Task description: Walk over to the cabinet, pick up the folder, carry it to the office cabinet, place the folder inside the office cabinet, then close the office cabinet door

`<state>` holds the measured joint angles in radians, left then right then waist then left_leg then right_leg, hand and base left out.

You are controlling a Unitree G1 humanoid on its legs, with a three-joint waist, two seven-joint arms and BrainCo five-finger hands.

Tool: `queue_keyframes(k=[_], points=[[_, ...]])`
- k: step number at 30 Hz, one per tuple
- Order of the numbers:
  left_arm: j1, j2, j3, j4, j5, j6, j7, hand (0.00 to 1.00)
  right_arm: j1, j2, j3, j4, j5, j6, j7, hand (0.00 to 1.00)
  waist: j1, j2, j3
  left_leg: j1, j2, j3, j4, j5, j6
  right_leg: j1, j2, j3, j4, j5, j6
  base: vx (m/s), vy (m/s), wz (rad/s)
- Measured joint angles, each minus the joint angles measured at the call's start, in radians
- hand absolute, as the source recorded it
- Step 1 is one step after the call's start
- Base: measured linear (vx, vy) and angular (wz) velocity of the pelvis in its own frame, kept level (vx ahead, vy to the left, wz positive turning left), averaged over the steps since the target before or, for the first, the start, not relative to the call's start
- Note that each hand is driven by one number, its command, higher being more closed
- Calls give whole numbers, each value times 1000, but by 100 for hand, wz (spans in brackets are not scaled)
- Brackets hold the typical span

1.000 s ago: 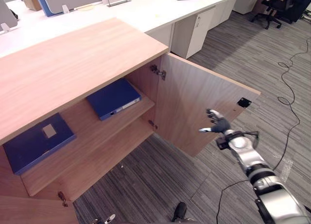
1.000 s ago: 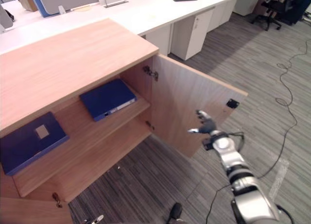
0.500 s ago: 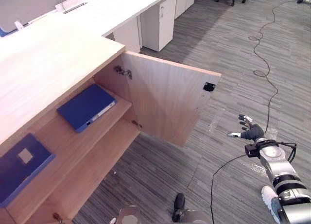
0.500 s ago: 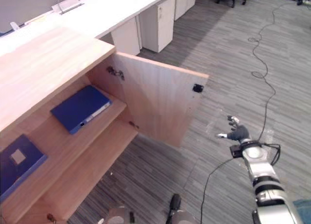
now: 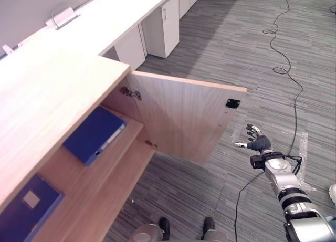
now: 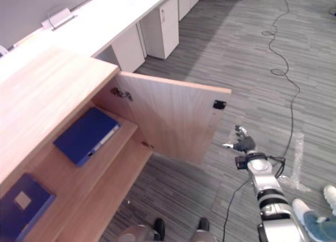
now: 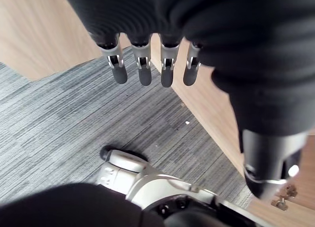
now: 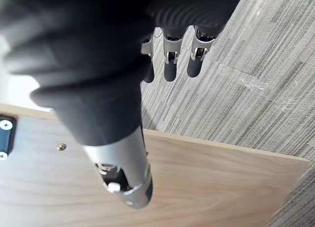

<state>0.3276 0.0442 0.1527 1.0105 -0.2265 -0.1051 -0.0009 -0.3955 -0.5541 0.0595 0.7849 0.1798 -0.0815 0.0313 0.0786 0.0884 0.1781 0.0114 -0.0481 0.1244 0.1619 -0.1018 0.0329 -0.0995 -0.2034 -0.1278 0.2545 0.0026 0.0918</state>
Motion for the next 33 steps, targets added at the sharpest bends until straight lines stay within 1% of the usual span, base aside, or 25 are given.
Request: queue_keyframes(k=[1,2,3,4,5,6,7,8,9,10,11,12,13,16,18,22,24,26,28,29,31,33], points=[[0,1,-15,-1,-1,-1,4,0,-15,4,2,-1,-6,3,-3,0,-2,6,-2,27,-5,-10,-25,9,9,-54,-18,-7,129,-6,-9,123,169,-6],[0,5,-32,-1,-1,0,5,0,-21,10,2,-1,-6,4,-6,0,-11,9,-4,46,-12,-21,-37,10,12,-99,-32,-16,210,-34,-21,129,178,14],[2,17,-48,-2,-4,0,-3,0,-21,12,1,-2,-6,4,-7,0,-23,1,0,61,-17,-33,-42,10,12,-107,-30,-15,216,-65,-11,75,110,26],[3,19,-51,-4,-5,-1,-6,0,-21,12,0,-4,-6,4,-10,0,-22,0,-1,63,-17,-39,-45,10,12,-112,-18,2,192,-70,-7,77,72,40],[4,21,-52,-5,-6,-1,-7,0,-25,13,-4,-9,-4,4,-17,0,-24,-2,1,57,-17,-59,-48,10,12,-107,20,47,97,-65,1,70,17,50],[10,30,-52,-18,-8,-1,-9,0,-23,20,-32,-9,-4,5,-22,0,-27,-14,4,47,-26,-81,-48,9,11,-82,37,64,-19,-29,-5,80,5,56],[18,34,-52,-32,-9,-1,-12,0,-25,24,-43,-9,-3,5,-27,0,-26,-25,5,41,-34,-88,-49,9,11,-82,36,58,-50,-6,-10,84,-65,58],[32,37,-50,-47,-9,-2,-16,0,-26,24,-55,-9,-3,5,-34,0,-24,-39,7,39,-50,-103,-51,8,9,-66,31,58,-98,57,1,70,-73,49],[36,20,-43,-41,-9,-2,-1,0,-26,28,-69,-7,-1,7,-38,0,-22,-28,-5,30,-38,-120,-52,5,-1,-50,43,42,-134,63,1,115,-117,37],[37,16,-35,-40,-9,-2,3,0,-29,29,-68,-9,0,7,-38,0,-15,-26,-10,24,-30,-121,-52,3,-4,-49,51,34,-152,69,-3,104,-120,15],[33,16,-26,-40,-9,-2,9,0,-38,29,-69,-9,1,7,-38,0,-8,-30,-8,19,-12,-123,-53,-2,-11,-33,70,22,-189,87,-14,104,-130,2],[34,17,-26,-40,-9,-2,9,0,-43,28,-70,-9,1,7,-39,0,-8,-34,-9,18,0,-128,-54,-4,-15,-18,83,16,-219,103,-20,73,-127,1],[38,16,-25,-39,-9,-2,9,0,-47,27,-70,-10,6,7,-40,0,-6,-35,-12,17,11,-129,-54,-8,-22,-10,95,13,-236,111,-27,57,-101,3],[44,12,-16,-37,-5,-2,9,0,-49,25,-68,-19,20,6,-42,0,-8,-37,-19,25,38,-139,-58,-20,-39,16,121,-7,-268,116,-32,96,-101,6],[49,10,-15,-37,-5,-2,9,0,-49,25,-66,-21,27,6,-42,0,-7,-36,-33,25,42,-141,-66,-20,-40,17,125,-12,-276,117,-33,76,-24,3],[57,11,-21,-37,-5,-2,8,0,-50,24,-40,-28,35,6,-42,0,-8,-39,-47,27,36,-149,-69,-20,-40,25,119,-23,-283,118,-31,32,36,7],[69,19,-37,-38,-5,-3,7,0,-50,27,10,-26,35,7,-40,0,-8,-47,-58,31,29,-161,-69,-20,-40,48,112,-32,-303,126,-26,-8,51,15],[77,20,-38,-38,-5,-4,7,0,-52,29,14,-25,36,8,-40,0,-5,-54,-64,27,23,-161,-69,-18,-37,53,108,-31,-322,139,-26,-32,48,4],[78,20,-38,-38,-5,-5,7,0,-52,29,21,-25,37,8,-41,0,-5,-55,-64,26,21,-161,-69,-16,-35,53,107,-31,-324,141,-26,-33,26,-1],[81,22,-40,-38,-5,-6,7,0,-52,29,43,-25,40,8,-42,0,-6,-56,-70,26,21,-161,-71,-16,-34,53,108,-31,-327,143,-27,-33,10,-4],[84,23,-41,-37,-5,-7,7,0,-54,28,73,-26,59,8,-42,0,-8,-58,-73,24,23,-159,-73,-16,-34,53,111,-30,-332,147,-29,-23,-5,-5],[88,25,-42,-37,-5,-10,6,0,-64,19,139,-26,115,9,-35,0,-13,-61,-74,23,29,-159,-73,-16,-35,53,118,-28,-336,150,-31,-11,-22,-5]])
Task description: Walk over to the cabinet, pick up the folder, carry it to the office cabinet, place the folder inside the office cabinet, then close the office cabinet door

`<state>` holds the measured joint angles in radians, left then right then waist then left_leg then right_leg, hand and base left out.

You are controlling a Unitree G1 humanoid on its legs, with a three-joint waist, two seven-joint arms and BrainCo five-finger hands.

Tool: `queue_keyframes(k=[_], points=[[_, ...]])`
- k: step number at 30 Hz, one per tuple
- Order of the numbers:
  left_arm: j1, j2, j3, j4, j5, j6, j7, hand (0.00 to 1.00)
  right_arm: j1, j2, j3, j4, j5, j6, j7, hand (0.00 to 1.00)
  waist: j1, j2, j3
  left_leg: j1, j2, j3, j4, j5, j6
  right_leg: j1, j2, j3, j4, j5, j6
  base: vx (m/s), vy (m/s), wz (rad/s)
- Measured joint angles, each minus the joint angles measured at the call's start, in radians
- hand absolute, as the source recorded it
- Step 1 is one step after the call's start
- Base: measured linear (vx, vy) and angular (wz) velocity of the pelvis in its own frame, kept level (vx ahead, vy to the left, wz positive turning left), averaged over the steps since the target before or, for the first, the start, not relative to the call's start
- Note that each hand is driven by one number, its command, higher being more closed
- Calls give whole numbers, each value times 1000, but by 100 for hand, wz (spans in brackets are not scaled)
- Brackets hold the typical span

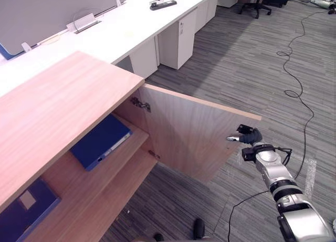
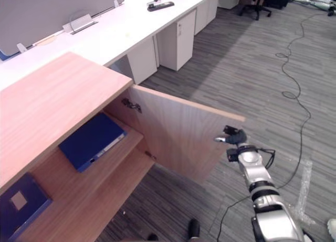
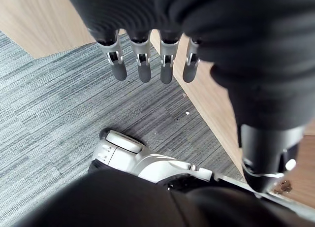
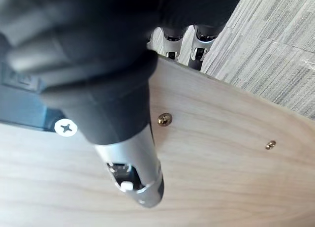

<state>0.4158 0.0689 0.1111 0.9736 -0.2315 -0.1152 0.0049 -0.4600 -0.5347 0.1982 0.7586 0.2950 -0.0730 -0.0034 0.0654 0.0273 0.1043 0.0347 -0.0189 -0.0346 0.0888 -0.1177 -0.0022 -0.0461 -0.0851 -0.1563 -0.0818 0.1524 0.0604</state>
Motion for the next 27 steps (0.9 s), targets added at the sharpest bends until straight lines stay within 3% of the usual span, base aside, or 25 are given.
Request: queue_keyframes(k=[5,8,10,13,16,17,20,27], points=[[0,14,-17,7,5,2,-17,0,-36,-67,199,-3,129,4,53,0,-8,-6,0,1,22,9,2,-3,-9,0,22,2,-1,1,-1,0,-30,-7],[-1,26,-18,13,28,5,-41,0,-58,-137,394,-58,158,13,107,0,-13,-13,-4,3,45,25,7,-10,-23,-5,45,16,-1,1,-2,6,-49,-19],[-24,44,-15,48,61,12,-43,0,-61,-233,603,-185,152,29,191,0,-18,-23,-11,2,64,31,13,-13,-35,-6,65,20,-2,-3,-17,14,-47,-13],[-44,69,-1,56,94,11,-53,0,-78,-270,790,-376,111,51,350,0,-15,-48,-21,-3,91,30,24,-18,-57,-6,94,17,-5,-11,-44,24,-88,-2],[-49,73,13,55,115,9,-65,0,-77,-240,853,-444,110,51,472,0,1,-50,-30,-6,104,20,18,-13,-70,-6,103,5,-7,-18,-47,31,-46,17],[-58,70,24,55,127,9,-67,0,-77,-181,885,-452,111,50,526,0,15,-49,-31,-16,106,9,18,-8,-75,-9,103,-6,-4,-19,-50,30,-11,23],[-68,59,37,54,135,9,-70,0,-77,-130,902,-450,109,51,565,0,43,-50,-30,-18,101,-4,14,0,-74,-7,99,-10,-3,-19,-50,19,26,15],[-77,62,46,55,153,10,-77,0,-78,-100,935,-450,112,57,600,0,54,-58,-26,-18,81,-8,3,6,-62,-8,79,-14,-4,-11,-61,33,77,4]])
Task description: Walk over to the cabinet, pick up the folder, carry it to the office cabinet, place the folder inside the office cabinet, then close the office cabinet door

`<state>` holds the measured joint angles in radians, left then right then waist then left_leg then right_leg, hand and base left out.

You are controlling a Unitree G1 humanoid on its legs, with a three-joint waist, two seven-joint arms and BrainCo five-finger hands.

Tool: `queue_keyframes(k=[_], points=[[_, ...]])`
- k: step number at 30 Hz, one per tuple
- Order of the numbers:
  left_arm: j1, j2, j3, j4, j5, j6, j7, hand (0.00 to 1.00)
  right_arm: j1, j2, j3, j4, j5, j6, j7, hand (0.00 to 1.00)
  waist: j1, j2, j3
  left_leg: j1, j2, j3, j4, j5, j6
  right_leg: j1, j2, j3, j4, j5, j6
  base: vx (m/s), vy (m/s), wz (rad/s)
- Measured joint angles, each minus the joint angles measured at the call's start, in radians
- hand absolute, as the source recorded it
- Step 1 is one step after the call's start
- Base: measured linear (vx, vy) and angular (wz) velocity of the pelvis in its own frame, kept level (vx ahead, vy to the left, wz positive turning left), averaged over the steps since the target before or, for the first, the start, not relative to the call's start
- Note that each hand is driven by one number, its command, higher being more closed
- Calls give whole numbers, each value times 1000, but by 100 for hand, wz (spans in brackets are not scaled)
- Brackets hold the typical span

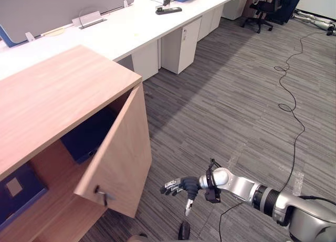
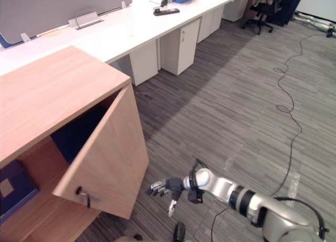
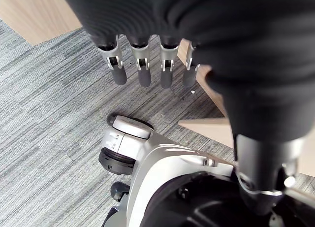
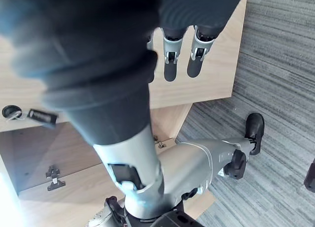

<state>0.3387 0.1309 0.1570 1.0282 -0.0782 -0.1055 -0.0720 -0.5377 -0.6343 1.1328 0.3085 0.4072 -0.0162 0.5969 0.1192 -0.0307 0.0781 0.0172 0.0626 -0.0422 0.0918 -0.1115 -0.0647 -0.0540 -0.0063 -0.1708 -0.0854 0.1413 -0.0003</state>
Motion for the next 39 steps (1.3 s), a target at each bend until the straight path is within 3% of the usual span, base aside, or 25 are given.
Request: queue_keyframes(k=[8,14,16,17,18,20,21,22,23,25,27,31,34,35,36,37,39], points=[[-12,2,4,0,4,0,-1,0,8,140,-7,48,7,12,-21,0,29,-5,3,-1,-11,-32,-2,3,3,10,-13,-32,1,-3,4,50,58,12],[-24,4,7,-28,2,-2,-4,0,60,265,-64,250,-18,9,-92,0,54,-19,16,-20,-30,-143,8,20,6,49,-36,-136,1,-23,15,-16,31,58],[-26,6,7,-39,0,-2,-10,0,80,311,-122,327,-49,-3,-122,0,61,-19,31,-54,-35,-167,70,-8,-1,59,-37,-165,2,-37,21,-39,22,49],[-46,2,19,-36,-15,2,-7,0,109,335,-181,405,-92,-24,-152,0,64,-7,52,-96,-30,-143,138,-50,22,72,-37,-207,2,-53,15,-63,22,67],[-53,-4,26,-33,-23,3,-4,0,128,343,-208,431,-108,-28,-164,0,64,-3,58,-108,-7,-94,150,-54,26,77,-37,-225,2,-56,17,-64,1,108],[-70,-2,29,-20,-47,-1,10,0,224,352,-305,536,-231,-38,-232,0,64,3,67,-156,101,173,215,-50,72,92,-56,-314,5,-73,19,-7,-2,120],[-66,-9,26,-20,-54,-3,10,0,264,361,-366,596,-269,-38,-257,0,62,18,73,-165,152,315,250,-46,81,108,-68,-355,10,-82,29,72,85,133],[-59,-13,13,-19,-53,2,14,0,309,376,-465,690,-323,-36,-306,0,57,34,77,-160,193,459,270,-33,72,124,-88,-404,28,-90,40,114,126,126],[-58,-26,11,-15,-53,8,27,0,328,400,-546,765,-360,-32,-342,0,54,42,73,-153,196,509,261,-13,43,127,-106,-432,45,-96,56,172,196,114],[-59,-28,8,-15,-53,17,36,0,340,455,-735,879,-394,-23,-411,0,51,42,73,-151,142,488,214,4,25,129,-142,-473,61,-97,72,184,222,81],[-61,-21,-9,-13,-53,26,44,0,375,508,-935,935,-388,-14,-496,0,45,28,75,-128,59,433,131,38,39,152,-194,-537,63,-94,77,222,217,91],[-81,-13,-42,16,-54,46,71,0,457,544,-1180,948,-347,-3,-601,0,15,32,67,-47,-60,301,-30,105,68,248,-264,-683,81,-92,83,204,178,118],[-92,-12,-79,42,-53,52,86,0,545,541,-1336,937,-266,4,-645,0,-12,52,49,3,-127,169,-68,122,91,295,-396,-770,319,-117,117,246,274,130],[-94,-12,-89,42,-52,52,89,0,552,541,-1356,927,-255,4,-648,0,-18,55,46,4,-133,139,-64,123,98,282,-430,-759,404,-119,111,175,226,122],[-99,-2,-117,43,-52,53,92,0,562,543,-1390,894,-241,-4,-657,0,-35,60,45,6,-134,80,-54,113,115,223,-477,-666,571,-165,80,137,156,129],[-107,6,-125,44,-53,52,101,0,568,552,-1402,871,-226,-7,-659,0,-51,64,48,4,-127,26,-49,114,117,162,-433,-489,600,-260,86,110,110,129],[-116,7,-126,44,-52,50,104,0,584,569,-1427,837,-202,-17,-660,0,-56,66,49,9,-124,-34,-42,114,119,94,-339,-235,584,-318,94,47,-6,114]])
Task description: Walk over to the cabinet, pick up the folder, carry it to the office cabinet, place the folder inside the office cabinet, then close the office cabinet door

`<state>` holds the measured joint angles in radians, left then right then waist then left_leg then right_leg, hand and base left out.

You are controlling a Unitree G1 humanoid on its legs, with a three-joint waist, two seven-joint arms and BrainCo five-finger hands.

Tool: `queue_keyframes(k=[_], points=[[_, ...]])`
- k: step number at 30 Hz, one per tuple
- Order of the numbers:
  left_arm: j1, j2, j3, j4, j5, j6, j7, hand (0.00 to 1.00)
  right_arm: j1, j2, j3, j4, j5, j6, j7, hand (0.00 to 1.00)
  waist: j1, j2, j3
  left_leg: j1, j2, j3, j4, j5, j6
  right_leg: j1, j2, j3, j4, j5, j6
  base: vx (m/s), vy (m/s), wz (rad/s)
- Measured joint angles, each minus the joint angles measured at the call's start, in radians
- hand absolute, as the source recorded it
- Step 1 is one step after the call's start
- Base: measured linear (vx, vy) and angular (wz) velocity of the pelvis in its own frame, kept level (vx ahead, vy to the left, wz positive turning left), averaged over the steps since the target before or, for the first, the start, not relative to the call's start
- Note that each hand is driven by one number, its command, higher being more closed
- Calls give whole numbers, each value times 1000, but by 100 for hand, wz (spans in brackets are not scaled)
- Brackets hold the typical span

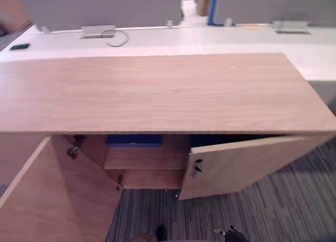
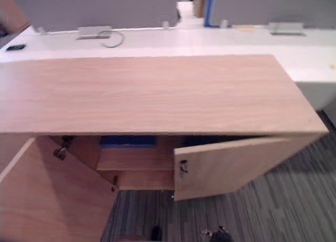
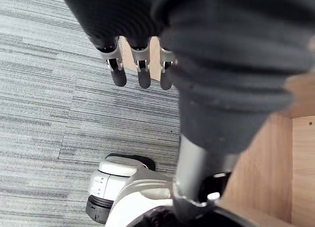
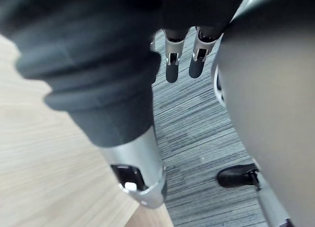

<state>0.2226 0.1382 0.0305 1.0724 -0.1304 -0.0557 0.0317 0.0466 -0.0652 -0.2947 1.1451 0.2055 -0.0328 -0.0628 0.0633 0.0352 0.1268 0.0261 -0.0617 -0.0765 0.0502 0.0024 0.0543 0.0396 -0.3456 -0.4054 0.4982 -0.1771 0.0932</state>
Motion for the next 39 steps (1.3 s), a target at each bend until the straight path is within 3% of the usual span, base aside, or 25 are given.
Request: queue_keyframes(k=[1,3,4,5,6,7,8,10,12,20,26,29,30,31,33,34,35,37,39], points=[[-6,0,2,0,5,-1,0,0,16,8,1,-27,22,-4,1,0,-7,0,0,7,-10,-68,8,-5,5,-45,82,207,-24,-35,15,22,-62,122],[-9,-3,15,0,22,-1,0,0,24,18,3,-44,54,-10,1,0,-21,-4,-2,10,-23,-132,9,-21,8,-81,169,431,-54,-51,43,-34,-110,120],[-7,-6,26,0,26,-1,0,0,27,21,4,-44,65,-11,1,0,-21,-8,-7,10,-25,-135,9,-22,9,-90,185,480,-77,-49,45,-77,-191,119],[5,-6,58,-3,34,-1,-3,0,39,32,3,-44,96,-12,1,0,-24,-36,-21,11,-38,-131,5,-23,10,-94,188,512,-145,-33,51,-44,-182,96],[19,0,88,-7,39,-10,-13,0,50,45,3,-44,111,-12,2,0,-21,-69,-29,14,-59,-123,-4,-23,10,-95,165,503,-191,9,46,15,-265,102],[30,-22,122,-3,43,-13,-15,0,56,43,-3,-46,129,-16,1,0,-20,-56,-36,32,-51,-116,-22,-17,-2,-93,153,472,-182,-9,41,79,-244,79],[33,-36,155,-2,47,-11,-2,0,61,38,1,-50,127,-18,3,0,-23,-46,-52,37,-11,-67,-50,3,-37,-88,166,446,-196,-16,31,86,-244,56],[38,-46,191,-2,39,-11,7,0,64,40,4,-49,127,-18,4,0,-20,-50,-55,34,23,-65,-74,25,-69,-80,193,426,-228,-5,14,46,-174,21],[40,-45,211,-2,32,-11,10,0,72,46,3,-49,127,-18,4,0,-24,-60,-62,29,50,-81,-88,36,-79,-53,217,396,-276,15,1,60,-156,22],[54,-49,241,-2,22,-12,14,0,82,65,3,-50,107,-22,20,0,-21,-73,-82,28,42,-167,-104,54,-89,32,213,295,-353,31,1,41,-26,37],[54,-46,236,-5,20,-12,14,0,81,71,4,-56,84,-29,20,0,-23,-80,-78,12,28,-291,-133,106,-94,55,201,171,-354,27,4,-46,-26,60],[47,-37,208,-54,15,-12,14,0,81,78,6,-82,63,-29,19,0,-28,-87,-56,-61,-13,-348,-53,82,-87,64,171,71,-322,-2,7,-80,1,85],[37,-38,204,-69,8,-12,14,0,79,80,5,-90,60,-29,19,0,-31,-88,-48,-86,-17,-322,-17,67,-82,68,166,44,-316,-5,7,-107,38,148],[7,-39,200,-104,-3,-16,11,0,65,81,3,-92,47,-30,18,0,-44,-87,-22,-138,1,-209,78,49,-72,86,155,-28,-309,-6,4,-103,46,119],[-7,-38,199,-117,-9,-22,8,0,56,81,3,-90,45,-27,18,0,-42,-87,-21,-188,40,-57,156,24,-58,89,143,-61,-291,-13,5,-53,62,73],[-6,-42,204,-120,-25,-27,11,0,44,81,0,-90,43,-26,18,0,-42,-84,-14,-213,79,77,216,-9,-40,88,130,-63,-273,-17,11,15,94,20],[-6,-43,206,-121,-29,-30,12,0,34,79,-7,-90,40,-26,18,0,-42,-74,-10,-219,93,120,230,-21,-45,87,125,-62,-263,-21,17,34,101,1],[-7,-39,189,-120,-36,-32,10,0,21,84,-70,-79,27,-20,20,0,-42,-66,-5,-226,62,138,223,-32,-24,83,102,-48,-269,-31,31,56,151,8],[-11,-35,180,-119,-35,-31,8,0,21,84,-107,-55,18,-13,20,0,-46,-62,-7,-224,48,170,174,-34,-23,89,110,-27,-312,-31,31,56,104,46]])
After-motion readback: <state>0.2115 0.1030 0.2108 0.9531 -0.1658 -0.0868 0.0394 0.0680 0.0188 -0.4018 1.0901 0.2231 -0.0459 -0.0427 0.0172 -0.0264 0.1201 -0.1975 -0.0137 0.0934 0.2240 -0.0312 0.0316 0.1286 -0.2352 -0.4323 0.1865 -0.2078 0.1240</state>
